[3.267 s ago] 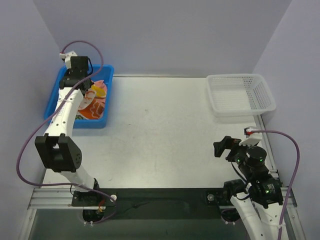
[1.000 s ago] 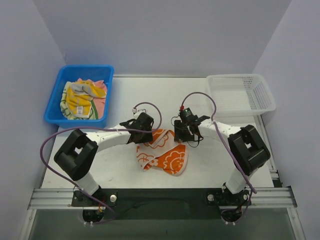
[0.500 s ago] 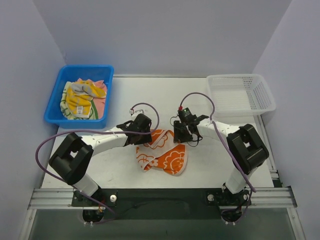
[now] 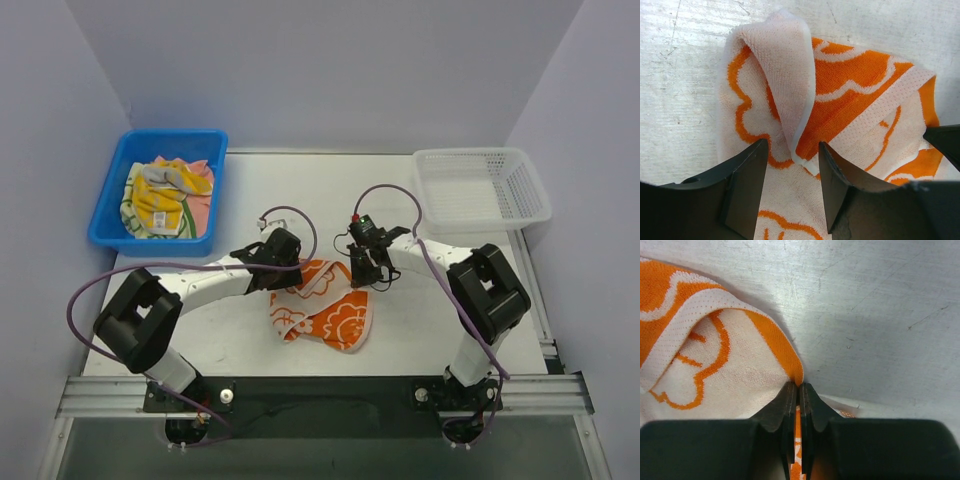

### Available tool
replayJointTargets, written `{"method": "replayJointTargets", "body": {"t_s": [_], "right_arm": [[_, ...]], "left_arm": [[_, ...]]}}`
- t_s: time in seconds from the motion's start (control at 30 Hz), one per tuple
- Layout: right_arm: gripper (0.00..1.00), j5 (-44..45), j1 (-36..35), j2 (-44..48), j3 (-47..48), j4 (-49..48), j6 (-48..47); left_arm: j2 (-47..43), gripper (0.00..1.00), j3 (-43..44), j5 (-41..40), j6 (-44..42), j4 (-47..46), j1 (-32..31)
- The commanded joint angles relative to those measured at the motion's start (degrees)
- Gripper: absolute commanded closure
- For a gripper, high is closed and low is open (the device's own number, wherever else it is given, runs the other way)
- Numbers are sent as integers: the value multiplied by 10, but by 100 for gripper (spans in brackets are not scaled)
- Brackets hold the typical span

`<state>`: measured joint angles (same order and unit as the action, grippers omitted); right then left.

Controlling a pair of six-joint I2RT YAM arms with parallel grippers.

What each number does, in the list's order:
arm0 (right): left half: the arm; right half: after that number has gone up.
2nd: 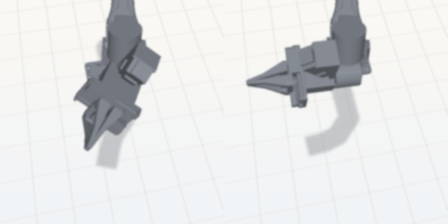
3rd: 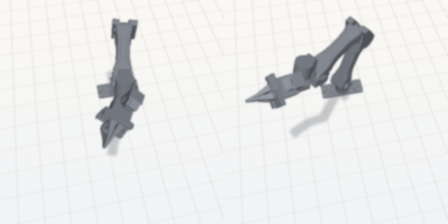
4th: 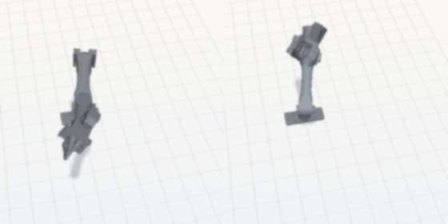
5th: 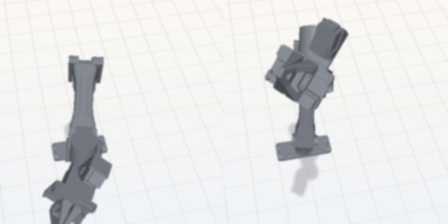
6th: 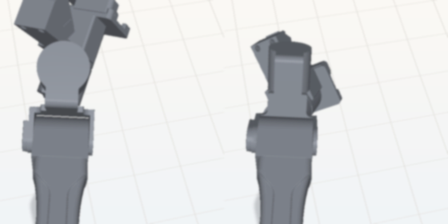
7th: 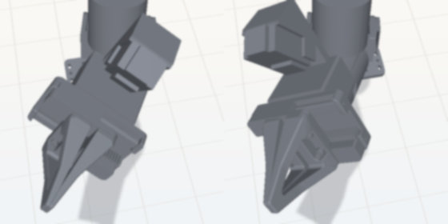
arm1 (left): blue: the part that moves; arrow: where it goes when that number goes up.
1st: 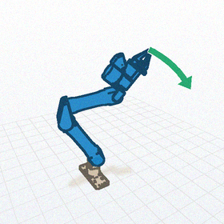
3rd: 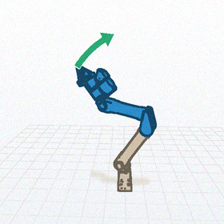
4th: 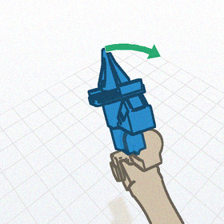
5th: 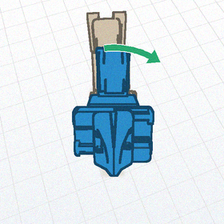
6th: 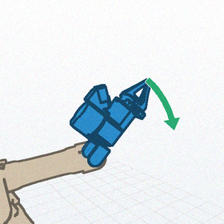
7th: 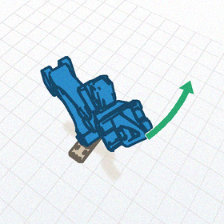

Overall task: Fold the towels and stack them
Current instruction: Flatten out the crumpled towel

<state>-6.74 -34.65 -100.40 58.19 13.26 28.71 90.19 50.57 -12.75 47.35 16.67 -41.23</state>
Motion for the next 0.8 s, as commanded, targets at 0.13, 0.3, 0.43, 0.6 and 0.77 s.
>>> {"method": "replayJointTargets", "body": {"t_s": [0.13, 0.3, 0.43, 0.6, 0.77], "right_arm": [[100, 34, -5, 28, 6, 34, -14], [100, 31, -6, 34, 0, 23, -14], [100, 26, -8, 32, -5, 16, -15], [100, 23, -10, 32, -10, 8, -14], [100, 23, -10, 36, -13, 4, -16]], "left_arm": [[-32, 44, -10, 4, 5, -11, -3], [-8, 51, 4, 8, 27, -15, -3], [10, 60, 4, 12, 47, -34, -3], [34, 63, 8, 24, 61, -44, -4], [49, 63, 12, 32, 72, -54, -7]]}}
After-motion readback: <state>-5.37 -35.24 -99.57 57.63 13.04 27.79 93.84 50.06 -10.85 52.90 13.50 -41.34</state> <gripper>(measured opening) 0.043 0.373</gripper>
